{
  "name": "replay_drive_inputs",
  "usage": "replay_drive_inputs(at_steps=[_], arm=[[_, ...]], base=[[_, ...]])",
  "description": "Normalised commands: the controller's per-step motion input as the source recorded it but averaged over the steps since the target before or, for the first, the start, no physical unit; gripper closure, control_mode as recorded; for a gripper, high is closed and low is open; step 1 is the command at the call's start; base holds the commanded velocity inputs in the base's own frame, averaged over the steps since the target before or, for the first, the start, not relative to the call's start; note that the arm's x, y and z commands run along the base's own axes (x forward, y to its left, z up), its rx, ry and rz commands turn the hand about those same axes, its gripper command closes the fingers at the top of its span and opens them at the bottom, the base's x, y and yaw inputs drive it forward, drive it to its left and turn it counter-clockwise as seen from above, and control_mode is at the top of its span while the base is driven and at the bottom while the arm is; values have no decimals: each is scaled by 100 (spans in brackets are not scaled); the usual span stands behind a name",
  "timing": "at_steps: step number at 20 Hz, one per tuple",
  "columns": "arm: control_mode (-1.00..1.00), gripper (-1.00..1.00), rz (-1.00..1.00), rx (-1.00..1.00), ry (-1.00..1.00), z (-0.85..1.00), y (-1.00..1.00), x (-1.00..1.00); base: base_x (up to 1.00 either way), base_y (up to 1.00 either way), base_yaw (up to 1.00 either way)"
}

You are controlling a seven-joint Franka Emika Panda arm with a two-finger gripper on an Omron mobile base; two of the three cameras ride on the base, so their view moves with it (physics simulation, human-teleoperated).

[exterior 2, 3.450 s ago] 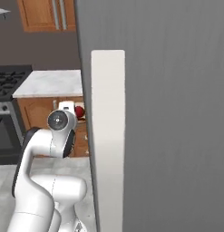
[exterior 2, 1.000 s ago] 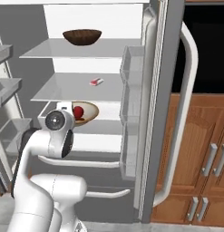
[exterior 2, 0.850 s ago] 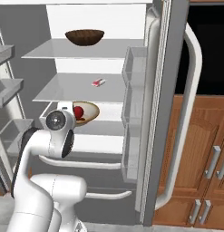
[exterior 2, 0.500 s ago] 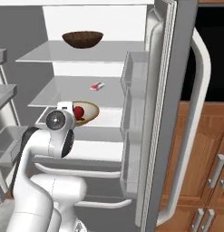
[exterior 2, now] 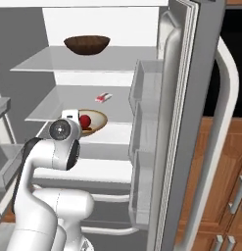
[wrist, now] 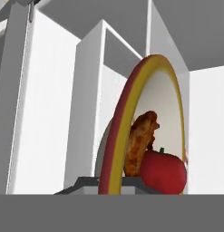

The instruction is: Pick the chicken drumstick and tomato from their plates and place them in the bowl. Then put the bowl in the fridge.

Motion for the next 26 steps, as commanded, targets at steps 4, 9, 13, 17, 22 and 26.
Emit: replay_drive_inputs(at_steps=[4, 9, 13, 17, 22, 26], arm=[[100, 100, 0, 0, 0, 0, 0, 0], [100, 100, 0, 0, 0, 0, 0, 0], [100, 100, 0, 0, 0, 0, 0, 0], [100, 100, 0, 0, 0, 0, 0, 0], [100, 100, 0, 0, 0, 0, 0, 0], [100, 100, 0, 0, 0, 0, 0, 0]], base=[[50, 6, 0], [53, 9, 0], [42, 11, 0], [28, 8, 0], [0, 0, 1], [0, 0, 0]])
